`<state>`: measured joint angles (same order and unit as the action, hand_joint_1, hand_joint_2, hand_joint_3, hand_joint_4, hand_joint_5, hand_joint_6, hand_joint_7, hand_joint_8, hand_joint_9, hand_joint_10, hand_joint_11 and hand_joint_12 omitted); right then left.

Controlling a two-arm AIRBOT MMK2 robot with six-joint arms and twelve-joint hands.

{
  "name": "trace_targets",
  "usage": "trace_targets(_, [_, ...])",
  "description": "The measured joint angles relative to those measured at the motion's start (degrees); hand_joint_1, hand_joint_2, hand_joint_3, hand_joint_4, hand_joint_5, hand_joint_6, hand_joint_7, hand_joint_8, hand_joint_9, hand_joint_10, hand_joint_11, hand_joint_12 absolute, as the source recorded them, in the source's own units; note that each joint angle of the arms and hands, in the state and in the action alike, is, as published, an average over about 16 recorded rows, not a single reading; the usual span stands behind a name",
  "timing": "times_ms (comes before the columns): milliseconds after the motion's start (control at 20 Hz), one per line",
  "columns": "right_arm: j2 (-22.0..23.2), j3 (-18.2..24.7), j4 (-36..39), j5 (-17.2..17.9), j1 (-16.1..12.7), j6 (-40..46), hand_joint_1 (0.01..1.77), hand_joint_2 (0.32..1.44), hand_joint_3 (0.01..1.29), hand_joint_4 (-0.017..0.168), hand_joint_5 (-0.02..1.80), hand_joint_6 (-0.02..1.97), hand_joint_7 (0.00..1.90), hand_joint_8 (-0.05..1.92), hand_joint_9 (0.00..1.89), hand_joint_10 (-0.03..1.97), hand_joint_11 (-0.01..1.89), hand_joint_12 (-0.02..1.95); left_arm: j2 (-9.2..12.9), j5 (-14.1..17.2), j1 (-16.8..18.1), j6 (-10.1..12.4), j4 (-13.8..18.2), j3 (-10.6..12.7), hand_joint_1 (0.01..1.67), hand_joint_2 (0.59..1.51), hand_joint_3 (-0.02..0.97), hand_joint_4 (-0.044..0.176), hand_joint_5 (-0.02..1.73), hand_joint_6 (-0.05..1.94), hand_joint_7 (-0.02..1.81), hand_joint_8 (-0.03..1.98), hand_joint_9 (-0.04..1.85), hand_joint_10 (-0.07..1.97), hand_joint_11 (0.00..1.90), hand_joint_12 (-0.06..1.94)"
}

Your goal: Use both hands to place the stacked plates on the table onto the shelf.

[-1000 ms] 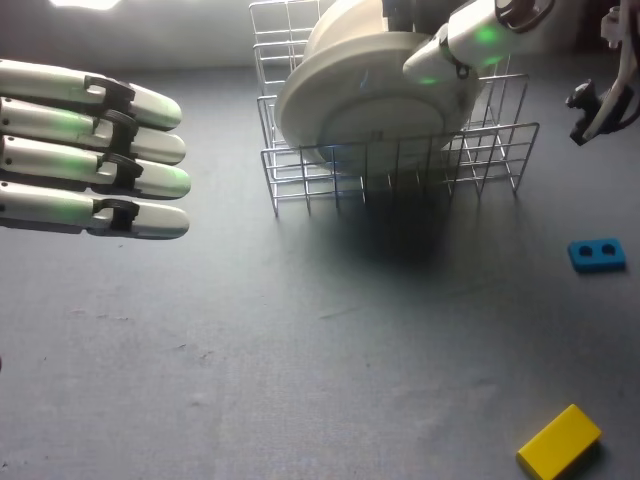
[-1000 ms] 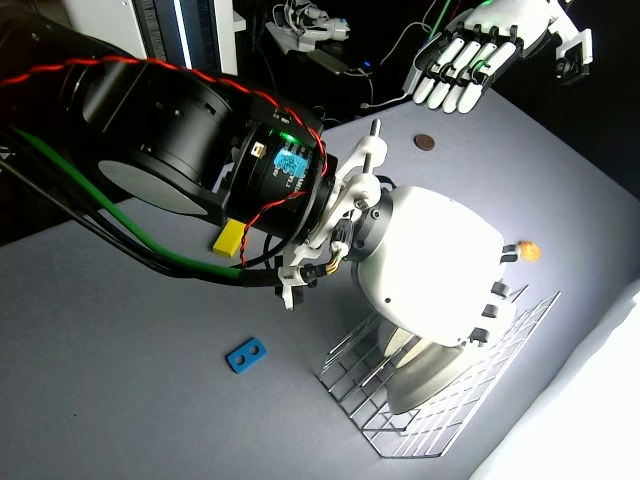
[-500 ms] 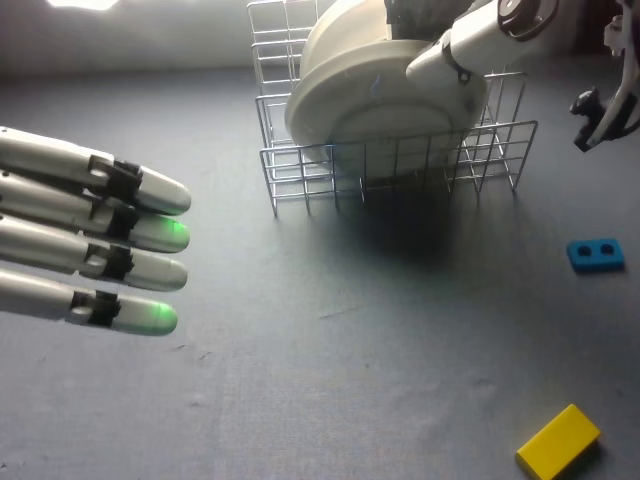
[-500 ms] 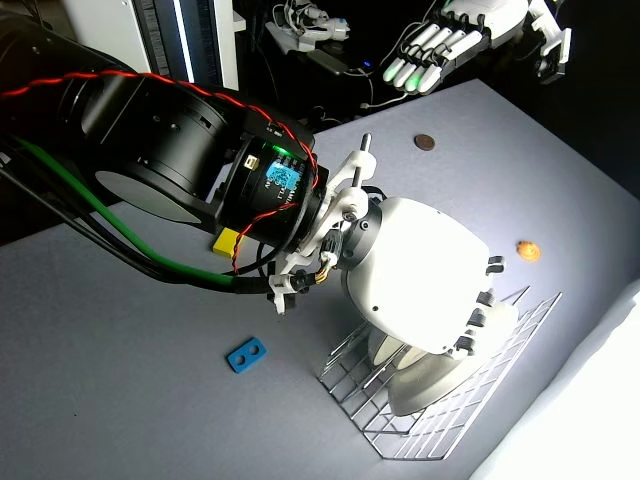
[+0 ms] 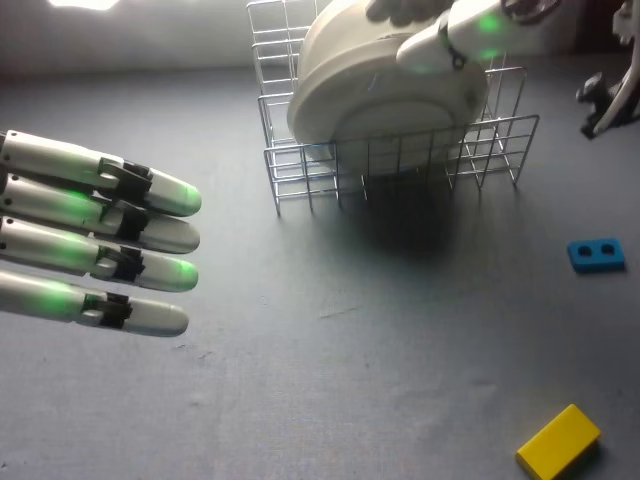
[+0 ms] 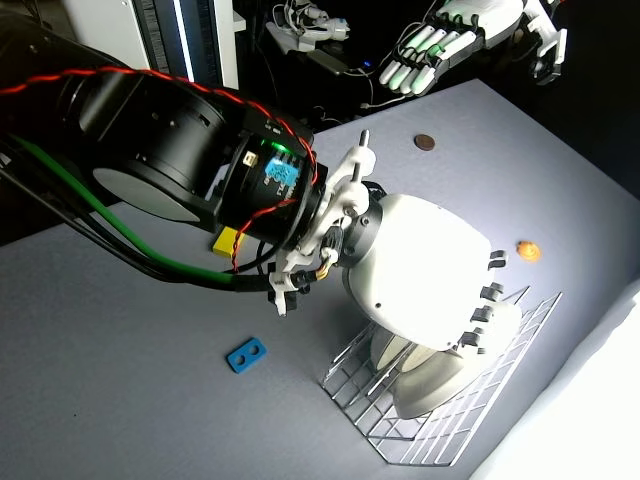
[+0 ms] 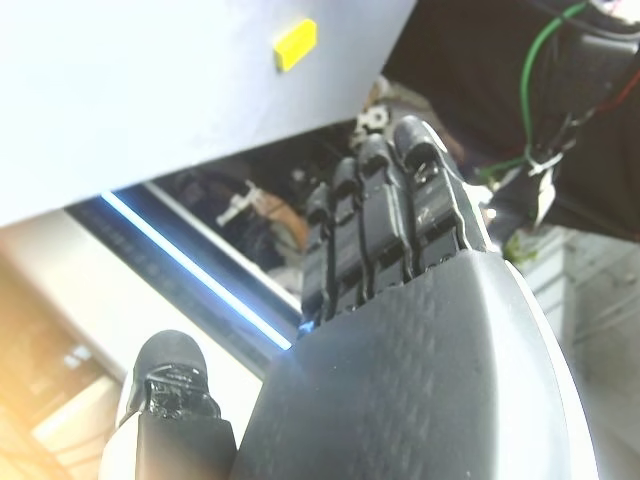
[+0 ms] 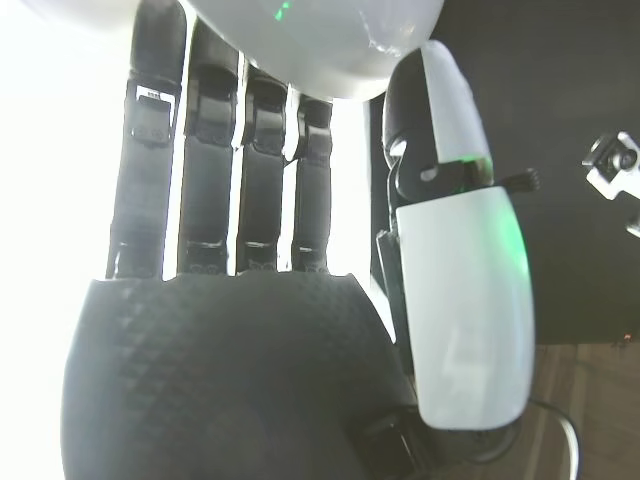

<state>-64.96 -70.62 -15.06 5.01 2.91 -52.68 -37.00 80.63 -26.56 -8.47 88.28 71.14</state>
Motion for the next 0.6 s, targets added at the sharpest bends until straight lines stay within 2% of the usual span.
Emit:
trace_targets(150, [1.93,2.87,4.80,2.37,-0.67,0.07,0.98,1.10,0.01,-0.003,0.79,0.02,0.87,0.02,0.85,0.02,0.58,0.60,0.07,-0.26,0.13,-0.16,-0.07,-0.27,0.02,1.123,0.008,0.001,0.17,0.00,0.19,0.00,0.17,0.01,0.02,0.32])
trace_targets(400, [6.26,9.09,18.16,9.28,-0.30,1.87,0.94,1.09,0.01,-0.002,0.77,0.01,0.85,0.02,0.83,0.01,0.53,0.60,0.29,-0.35,0.37,-0.17,-0.15,-0.46,0.02,1.123,0.008,0.001,0.17,0.00,0.19,0.00,0.18,0.01,0.02,0.35])
trace_targets(500, [8.11,11.66,24.44,12.36,0.56,3.45,0.88,1.09,0.01,-0.001,0.78,0.01,0.86,0.02,0.84,0.01,0.53,0.60,0.38,-0.23,0.46,-0.12,-0.15,-0.49,0.02,1.126,0.008,0.001,0.21,0.02,0.24,0.01,0.23,0.03,0.05,0.44])
trace_targets(600, [9.98,14.12,30.58,15.39,1.79,5.22,0.79,1.07,0.01,0.000,0.80,0.05,0.87,0.06,0.84,0.06,0.54,0.68,0.47,-0.10,0.54,-0.06,-0.16,-0.56,0.02,1.129,0.008,0.001,0.29,0.10,0.35,0.09,0.34,0.13,0.15,0.63])
